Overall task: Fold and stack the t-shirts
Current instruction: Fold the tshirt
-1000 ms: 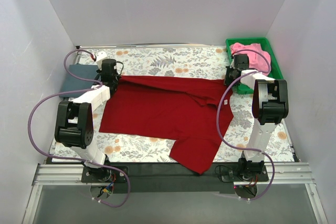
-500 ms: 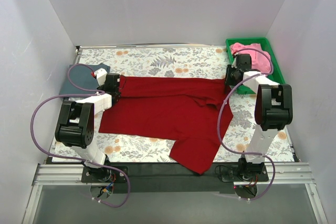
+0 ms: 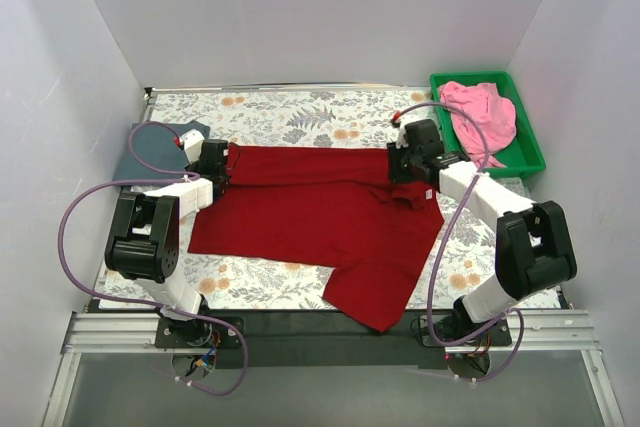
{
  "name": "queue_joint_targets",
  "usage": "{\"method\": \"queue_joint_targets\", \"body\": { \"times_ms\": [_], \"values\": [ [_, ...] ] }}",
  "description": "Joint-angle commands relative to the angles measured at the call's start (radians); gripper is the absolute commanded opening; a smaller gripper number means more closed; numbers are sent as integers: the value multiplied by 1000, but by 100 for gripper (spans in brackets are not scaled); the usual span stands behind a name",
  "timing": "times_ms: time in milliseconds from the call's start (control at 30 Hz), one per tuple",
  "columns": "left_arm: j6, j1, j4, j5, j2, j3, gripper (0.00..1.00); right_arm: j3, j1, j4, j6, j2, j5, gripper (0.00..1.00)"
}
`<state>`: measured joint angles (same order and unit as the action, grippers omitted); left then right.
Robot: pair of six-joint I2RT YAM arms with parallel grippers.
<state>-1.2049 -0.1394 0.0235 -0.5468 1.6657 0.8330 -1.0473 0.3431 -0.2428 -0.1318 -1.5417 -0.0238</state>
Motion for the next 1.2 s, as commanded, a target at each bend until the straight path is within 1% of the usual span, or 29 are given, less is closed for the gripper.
{"method": "queue_joint_targets", "body": {
  "times_ms": [0,200,367,567,600,633,733,800,900,1033,1167],
  "values": [
    [7,8,12,-8,-6,17,4,23,95,-38,80,9,-42,33],
    [21,6,24,-7,-12,23,3,12,166,-59,110,-55,-97,29],
    [34,-2,24,-10,-9,28,3,-10,185,-61,123,-155,-128,29],
    [47,-11,24,-21,-9,31,3,-39,197,-61,127,-210,-157,29],
    [51,-12,26,-22,-7,31,3,-40,197,-62,129,-213,-159,27],
    [53,-14,29,-28,-9,32,3,-42,198,-64,127,-212,-159,21],
    [59,-15,33,-31,-9,31,3,-45,204,-62,127,-205,-157,11],
    [61,-16,33,-31,-7,31,3,-56,204,-75,156,-209,-160,1],
    [65,-16,33,-39,-7,31,3,-106,223,-134,158,-187,-134,1],
    [73,-17,36,-45,-9,34,3,-157,231,-242,138,-155,-56,1],
    [74,-17,38,-48,-7,35,3,-200,231,-325,66,-172,16,1]
  ]
}}
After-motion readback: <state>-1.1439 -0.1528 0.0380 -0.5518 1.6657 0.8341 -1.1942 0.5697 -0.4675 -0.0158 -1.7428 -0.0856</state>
